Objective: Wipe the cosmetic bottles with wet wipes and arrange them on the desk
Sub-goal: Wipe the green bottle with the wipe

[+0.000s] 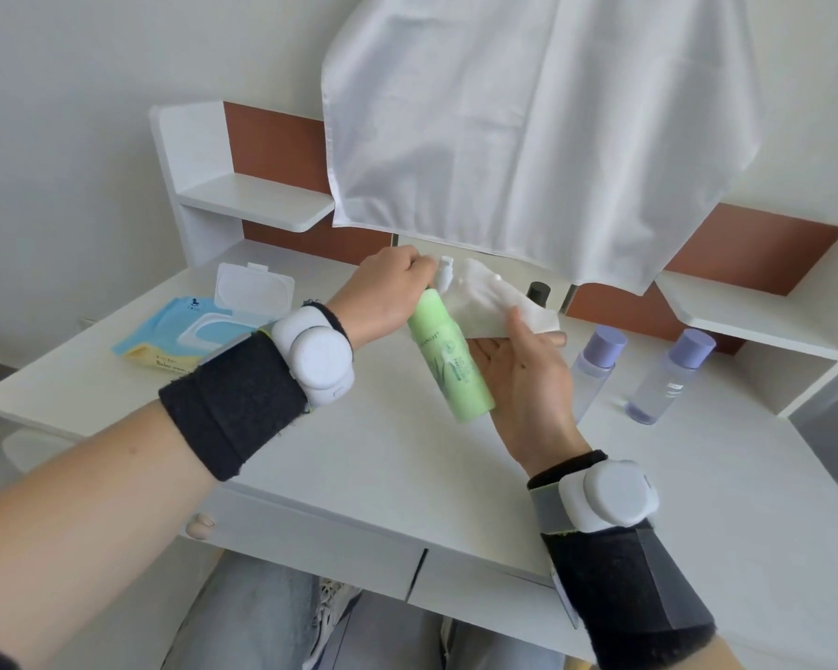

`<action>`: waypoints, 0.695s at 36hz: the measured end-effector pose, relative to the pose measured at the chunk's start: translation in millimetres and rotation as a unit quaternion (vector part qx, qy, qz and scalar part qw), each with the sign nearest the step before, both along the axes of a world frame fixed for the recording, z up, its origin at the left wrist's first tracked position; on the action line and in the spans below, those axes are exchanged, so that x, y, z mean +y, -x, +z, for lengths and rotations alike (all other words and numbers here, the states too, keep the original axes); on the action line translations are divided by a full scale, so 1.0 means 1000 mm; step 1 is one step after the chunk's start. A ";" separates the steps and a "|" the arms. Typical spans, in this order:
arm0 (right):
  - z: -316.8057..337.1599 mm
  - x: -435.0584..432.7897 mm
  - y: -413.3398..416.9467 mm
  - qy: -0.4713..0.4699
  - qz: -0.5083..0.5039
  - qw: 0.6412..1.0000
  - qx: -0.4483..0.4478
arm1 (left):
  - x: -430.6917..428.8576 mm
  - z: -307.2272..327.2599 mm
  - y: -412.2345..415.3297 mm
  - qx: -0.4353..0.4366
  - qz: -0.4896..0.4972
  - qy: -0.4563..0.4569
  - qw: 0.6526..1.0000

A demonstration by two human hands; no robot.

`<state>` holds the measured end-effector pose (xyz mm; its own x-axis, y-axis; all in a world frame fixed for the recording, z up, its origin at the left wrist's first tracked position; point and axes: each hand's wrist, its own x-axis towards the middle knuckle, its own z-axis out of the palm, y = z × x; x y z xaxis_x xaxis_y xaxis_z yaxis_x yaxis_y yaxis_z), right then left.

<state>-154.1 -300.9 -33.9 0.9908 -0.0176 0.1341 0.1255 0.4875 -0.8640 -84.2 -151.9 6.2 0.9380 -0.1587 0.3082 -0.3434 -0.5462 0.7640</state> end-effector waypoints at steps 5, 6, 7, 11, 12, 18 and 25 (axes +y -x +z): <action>-0.001 0.001 0.001 0.026 -0.012 0.999 0.022 | -0.002 -0.005 -0.004 0.068 -0.002 0.069 0.995; -0.001 0.000 0.001 0.031 -0.013 0.999 0.025 | -0.003 -0.005 -0.005 0.072 -0.004 0.075 0.995; -0.002 0.000 0.000 0.033 -0.013 0.999 0.025 | -0.004 -0.006 -0.005 0.072 -0.005 0.079 0.994; -0.002 0.001 0.000 0.020 -0.017 0.999 0.022 | -0.006 -0.006 -0.005 0.072 0.003 0.087 0.994; -0.002 0.001 0.000 0.015 -0.019 0.999 0.024 | -0.006 -0.006 -0.005 0.072 0.006 0.086 0.994; -0.001 0.000 0.000 -0.002 -0.038 0.999 0.032 | -0.007 -0.009 -0.007 0.083 0.028 0.107 0.990; 0.004 0.001 0.003 -0.028 -0.042 0.999 0.019 | -0.001 -0.007 -0.008 0.088 0.049 0.133 0.986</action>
